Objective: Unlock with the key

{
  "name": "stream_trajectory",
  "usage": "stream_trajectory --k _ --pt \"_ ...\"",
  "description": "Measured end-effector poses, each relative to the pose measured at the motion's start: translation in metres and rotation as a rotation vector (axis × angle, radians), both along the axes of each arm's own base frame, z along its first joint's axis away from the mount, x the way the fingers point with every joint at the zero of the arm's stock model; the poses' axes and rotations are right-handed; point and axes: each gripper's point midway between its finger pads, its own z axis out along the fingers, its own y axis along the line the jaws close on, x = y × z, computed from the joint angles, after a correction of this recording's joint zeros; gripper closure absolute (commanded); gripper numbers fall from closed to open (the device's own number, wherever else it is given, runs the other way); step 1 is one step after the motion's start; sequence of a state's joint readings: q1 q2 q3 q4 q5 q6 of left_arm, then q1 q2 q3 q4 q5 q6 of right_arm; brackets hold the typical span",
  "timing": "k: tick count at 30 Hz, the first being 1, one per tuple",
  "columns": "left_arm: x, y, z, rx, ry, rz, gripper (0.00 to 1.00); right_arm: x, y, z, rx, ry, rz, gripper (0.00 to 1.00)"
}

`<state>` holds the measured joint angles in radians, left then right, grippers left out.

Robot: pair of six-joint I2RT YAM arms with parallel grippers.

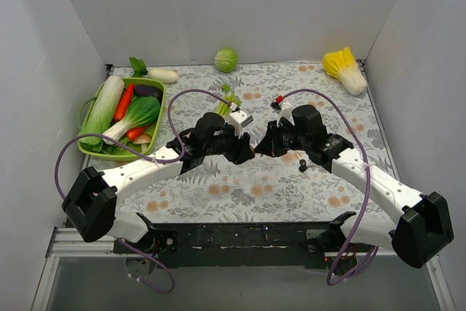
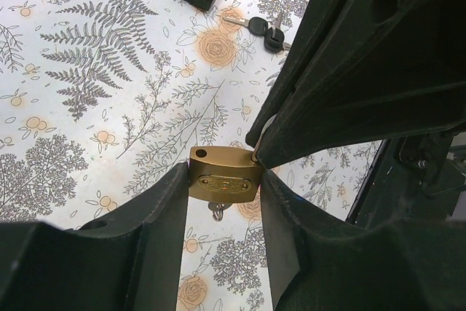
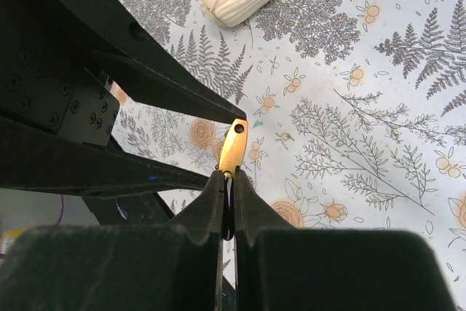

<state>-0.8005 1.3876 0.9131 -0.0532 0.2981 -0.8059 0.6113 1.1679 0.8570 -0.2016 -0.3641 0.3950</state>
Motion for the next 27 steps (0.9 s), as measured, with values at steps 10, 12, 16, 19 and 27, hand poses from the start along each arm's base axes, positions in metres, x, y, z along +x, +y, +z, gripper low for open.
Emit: stream_trajectory --k 10,12,16,19,27 --pt "0.001 0.000 0.000 0.000 0.001 0.009 1.00 0.003 -0.002 0.001 0.001 0.006 -0.030 0.78" --pt "0.001 0.000 0.001 -0.007 0.007 0.017 1.00 0.005 -0.004 0.003 0.000 -0.002 -0.041 0.71" --pt "0.011 0.007 -0.004 0.014 0.011 0.079 1.00 0.011 -0.021 0.011 -0.003 -0.026 -0.103 0.53" --pt "0.018 0.012 -0.007 0.026 0.012 0.113 1.00 0.017 -0.032 0.024 0.012 -0.068 -0.145 0.48" --pt "0.009 0.025 -0.032 0.126 0.106 0.137 1.00 0.019 -0.053 0.039 0.015 -0.128 -0.192 0.46"
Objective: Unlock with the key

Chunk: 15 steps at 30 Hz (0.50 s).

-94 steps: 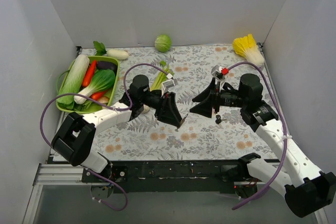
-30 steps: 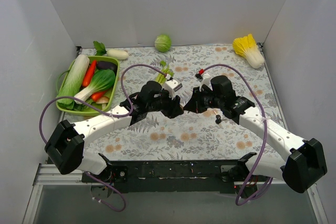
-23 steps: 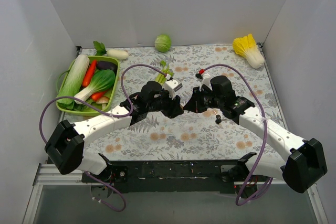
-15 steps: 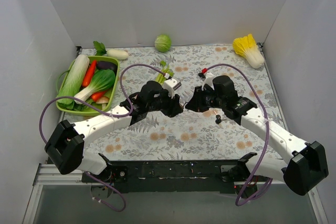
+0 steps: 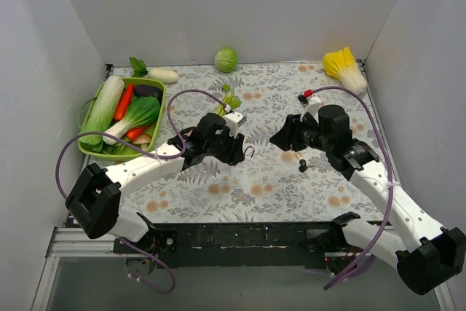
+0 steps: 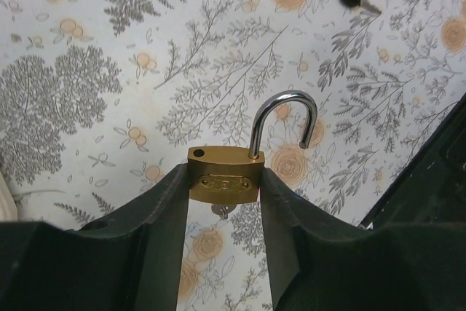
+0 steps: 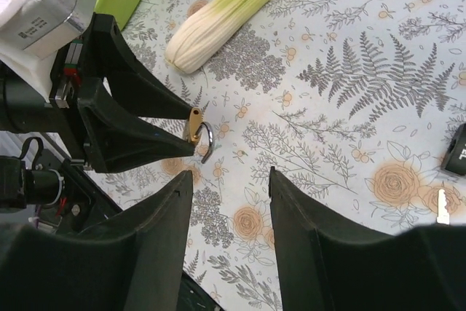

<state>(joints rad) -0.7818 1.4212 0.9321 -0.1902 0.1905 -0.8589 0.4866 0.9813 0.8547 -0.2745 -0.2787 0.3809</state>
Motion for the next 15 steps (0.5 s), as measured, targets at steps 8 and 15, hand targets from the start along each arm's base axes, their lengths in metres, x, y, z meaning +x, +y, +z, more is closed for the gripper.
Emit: stream_trajectory --k 8,15 --pt "-0.031 0.035 -0.033 0.162 0.193 0.059 1.00 -0.003 -0.013 -0.018 -0.026 0.019 -0.024 0.46" --pt "-0.022 0.050 -0.064 0.239 0.335 0.136 1.00 -0.006 -0.014 -0.025 -0.027 0.036 -0.017 0.46"
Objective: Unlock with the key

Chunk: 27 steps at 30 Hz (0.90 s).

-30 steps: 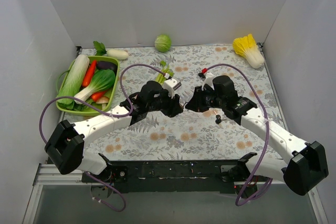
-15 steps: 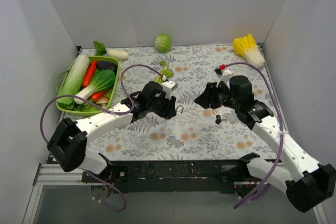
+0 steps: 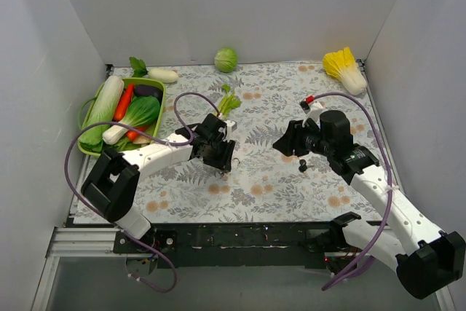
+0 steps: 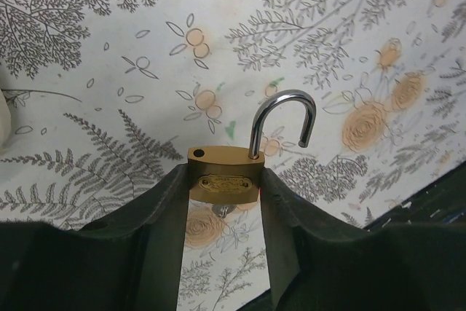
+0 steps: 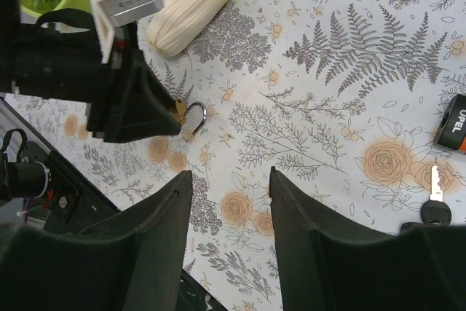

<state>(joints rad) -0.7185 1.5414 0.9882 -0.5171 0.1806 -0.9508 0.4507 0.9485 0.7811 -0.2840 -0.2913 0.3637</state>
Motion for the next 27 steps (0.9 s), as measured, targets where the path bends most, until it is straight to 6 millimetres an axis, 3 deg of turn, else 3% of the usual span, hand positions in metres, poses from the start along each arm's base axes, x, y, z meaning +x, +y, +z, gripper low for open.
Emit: stream_trajectory --k 4,10,19,27 --pt "0.015 -0.002 -0.017 0.048 0.040 0.028 1.00 -0.003 -0.004 0.008 0.006 -0.027 -0.008 0.45" --pt "0.035 -0.018 -0.025 0.063 0.048 0.025 1.00 -0.006 -0.010 0.021 0.009 -0.086 -0.020 0.45" --pt "0.062 -0.023 -0.042 0.121 0.039 0.042 1.00 -0.009 -0.023 0.005 -0.043 -0.060 -0.063 0.39" --pt "0.113 -0.040 -0.044 0.178 -0.046 0.078 0.96 -0.008 -0.029 0.005 -0.067 -0.079 -0.083 0.38"
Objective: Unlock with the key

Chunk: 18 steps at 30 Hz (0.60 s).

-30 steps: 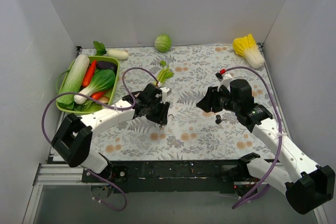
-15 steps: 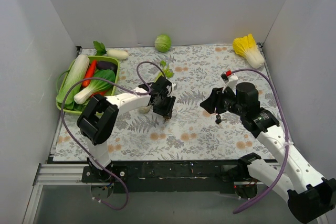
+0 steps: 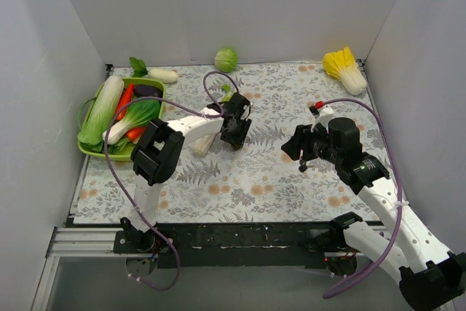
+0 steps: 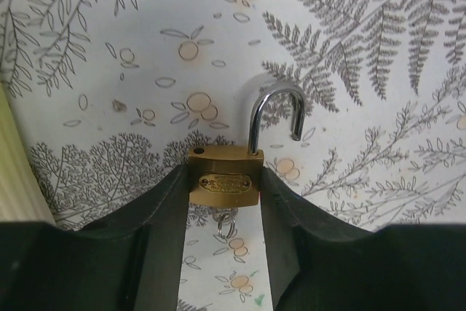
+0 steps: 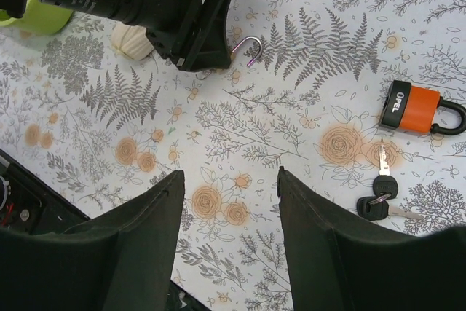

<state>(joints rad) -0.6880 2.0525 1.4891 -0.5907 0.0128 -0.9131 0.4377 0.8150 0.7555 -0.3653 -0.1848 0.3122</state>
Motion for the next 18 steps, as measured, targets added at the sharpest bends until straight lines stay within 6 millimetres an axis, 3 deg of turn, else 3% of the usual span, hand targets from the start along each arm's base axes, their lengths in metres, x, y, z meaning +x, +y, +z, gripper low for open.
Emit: stream_trajectory --k 3,9,11,14,18 --pt "0.013 -0.002 -0.001 0.016 -0.021 0.015 0.91 0.000 0.000 -0.001 -0.003 0.001 0.000 0.38" --pt "0.024 -0.006 -0.001 0.021 -0.037 0.024 0.71 -0.001 -0.002 -0.003 -0.006 0.005 -0.003 0.38" --pt "0.025 -0.005 0.000 0.023 -0.041 0.023 0.54 -0.002 -0.003 -0.007 -0.011 0.014 -0.006 0.38" --pt "0.026 -0.004 0.000 0.031 -0.047 0.016 0.38 -0.003 -0.004 -0.012 -0.018 0.027 -0.011 0.37" --pt "0.028 -0.004 0.000 0.036 -0.059 0.015 0.27 -0.003 -0.005 -0.014 -0.020 0.033 -0.011 0.37"
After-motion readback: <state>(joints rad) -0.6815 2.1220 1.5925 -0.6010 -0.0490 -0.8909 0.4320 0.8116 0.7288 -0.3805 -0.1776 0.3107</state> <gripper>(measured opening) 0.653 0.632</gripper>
